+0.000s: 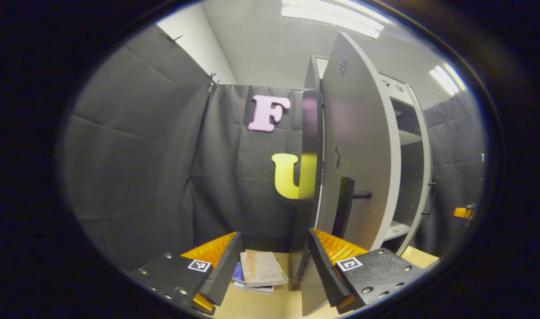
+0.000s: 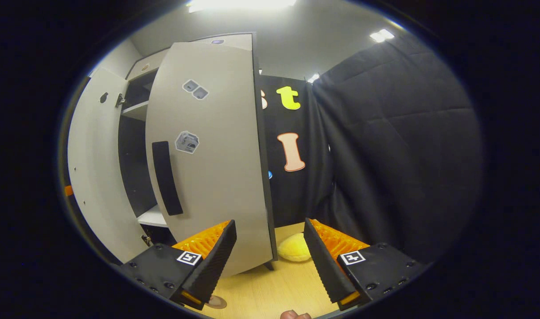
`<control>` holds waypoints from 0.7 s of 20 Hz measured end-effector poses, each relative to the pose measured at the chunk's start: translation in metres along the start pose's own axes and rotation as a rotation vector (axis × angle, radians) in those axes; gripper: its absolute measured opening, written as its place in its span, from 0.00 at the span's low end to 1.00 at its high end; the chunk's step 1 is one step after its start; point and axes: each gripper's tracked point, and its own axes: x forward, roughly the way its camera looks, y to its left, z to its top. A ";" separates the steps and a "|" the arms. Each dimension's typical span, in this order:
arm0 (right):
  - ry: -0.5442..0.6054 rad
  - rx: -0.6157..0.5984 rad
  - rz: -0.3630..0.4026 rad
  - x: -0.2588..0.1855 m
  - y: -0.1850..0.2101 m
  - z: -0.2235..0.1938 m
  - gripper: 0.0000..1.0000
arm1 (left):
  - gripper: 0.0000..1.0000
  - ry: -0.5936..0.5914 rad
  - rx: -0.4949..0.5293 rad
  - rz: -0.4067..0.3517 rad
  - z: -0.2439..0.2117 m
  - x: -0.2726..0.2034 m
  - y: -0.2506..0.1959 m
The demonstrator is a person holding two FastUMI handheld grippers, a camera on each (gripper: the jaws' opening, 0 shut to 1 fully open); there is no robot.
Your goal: Grasp the bottle in the cabinet with the left hand and place it on the coaster, then close the right door with the right hand and the left door with the left hand.
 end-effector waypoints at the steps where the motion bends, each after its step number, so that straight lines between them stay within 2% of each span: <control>1: 0.005 0.009 -0.016 -0.002 -0.005 -0.002 0.98 | 0.87 -0.007 -0.017 -0.028 0.002 0.004 -0.007; 3: 0.011 0.031 -0.039 -0.006 -0.011 -0.007 0.97 | 0.90 -0.002 -0.036 -0.032 -0.002 0.013 -0.006; 4: 0.009 0.040 -0.046 -0.007 -0.013 -0.007 0.96 | 0.87 0.009 -0.035 -0.032 -0.005 0.015 -0.005; 6: 0.013 0.051 -0.056 -0.008 -0.015 -0.010 0.96 | 0.86 0.012 -0.024 -0.046 -0.004 0.014 -0.009; 10: 0.019 0.058 -0.074 -0.011 -0.020 -0.017 0.96 | 0.87 0.009 0.107 -0.047 0.002 0.008 -0.021; 14: 0.023 0.063 -0.074 -0.014 -0.019 -0.023 0.96 | 0.87 0.016 0.059 -0.090 -0.004 0.012 -0.047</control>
